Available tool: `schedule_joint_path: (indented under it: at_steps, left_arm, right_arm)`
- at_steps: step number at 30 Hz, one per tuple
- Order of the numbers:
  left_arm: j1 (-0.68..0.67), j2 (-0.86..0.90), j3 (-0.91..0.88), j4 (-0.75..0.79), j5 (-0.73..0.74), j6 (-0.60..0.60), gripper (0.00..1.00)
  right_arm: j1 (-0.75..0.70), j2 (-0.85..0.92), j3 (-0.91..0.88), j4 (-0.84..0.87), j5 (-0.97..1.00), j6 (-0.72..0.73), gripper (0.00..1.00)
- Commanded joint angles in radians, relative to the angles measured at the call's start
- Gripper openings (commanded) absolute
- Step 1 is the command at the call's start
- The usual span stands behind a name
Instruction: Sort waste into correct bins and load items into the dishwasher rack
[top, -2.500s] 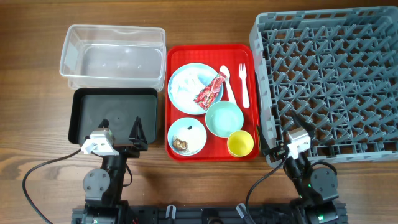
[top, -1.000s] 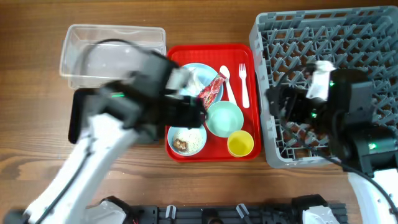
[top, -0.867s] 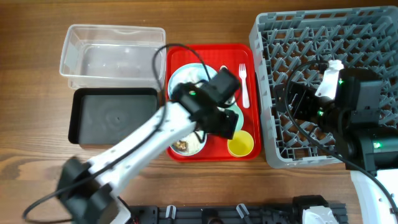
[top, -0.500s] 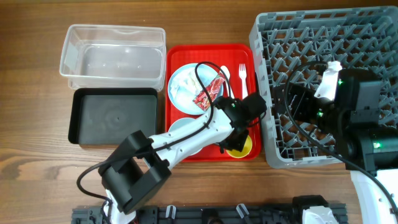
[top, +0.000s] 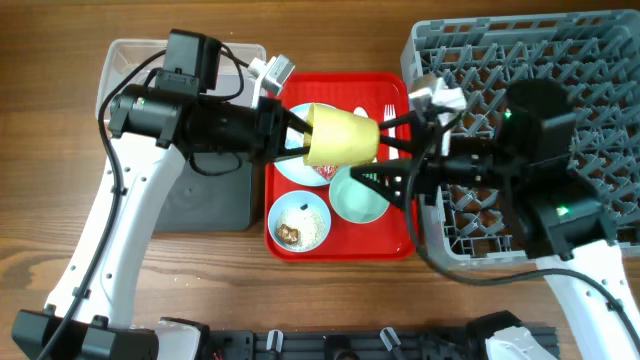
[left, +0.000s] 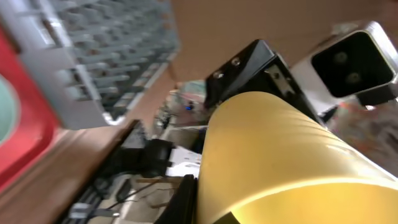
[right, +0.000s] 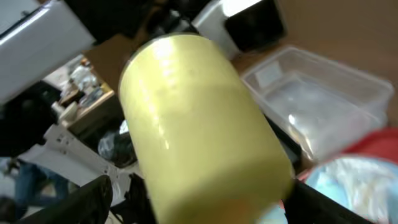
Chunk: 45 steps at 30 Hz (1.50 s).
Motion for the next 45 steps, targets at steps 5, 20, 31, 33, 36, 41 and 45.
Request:
schedule_joint_path:
  at_steps: [5,20,31,33,36,41,45]
  left_arm:
    - [-0.001,0.0,-0.005,-0.002,0.133,0.047,0.04]
    - [-0.044,0.0,-0.005,0.056,0.092,0.043,0.19]
    - [0.041,0.0,-0.005,0.02,-0.121,0.043,1.0]
    - [0.041,0.0,-0.005,0.02,-0.16,0.043,1.0]
    - [0.039,0.0,-0.005,0.014,-0.185,0.043,1.0]
    - [0.039,0.0,-0.005,-0.108,-0.408,0.044,1.0]
    - [-0.052,0.0,-0.005,-0.125,-0.607,0.043,1.0]
  right_arm:
    - [0.064,0.028,0.015,0.14,-0.105,-0.01,0.88]
    - [0.028,0.026,0.015,0.132,-0.057,0.055,0.51]
    - [-0.452,-0.102,0.014,-0.751,0.803,0.084,0.46]
    - [-0.452,-0.014,0.013,-0.842,0.875,0.093,0.45]
    - [-0.451,0.18,0.008,-0.859,0.875,0.155,0.43]
    - [-0.442,0.372,0.009,-0.774,0.81,0.166,0.73]
    - [-0.441,0.233,0.077,-0.661,0.779,0.195,0.8]
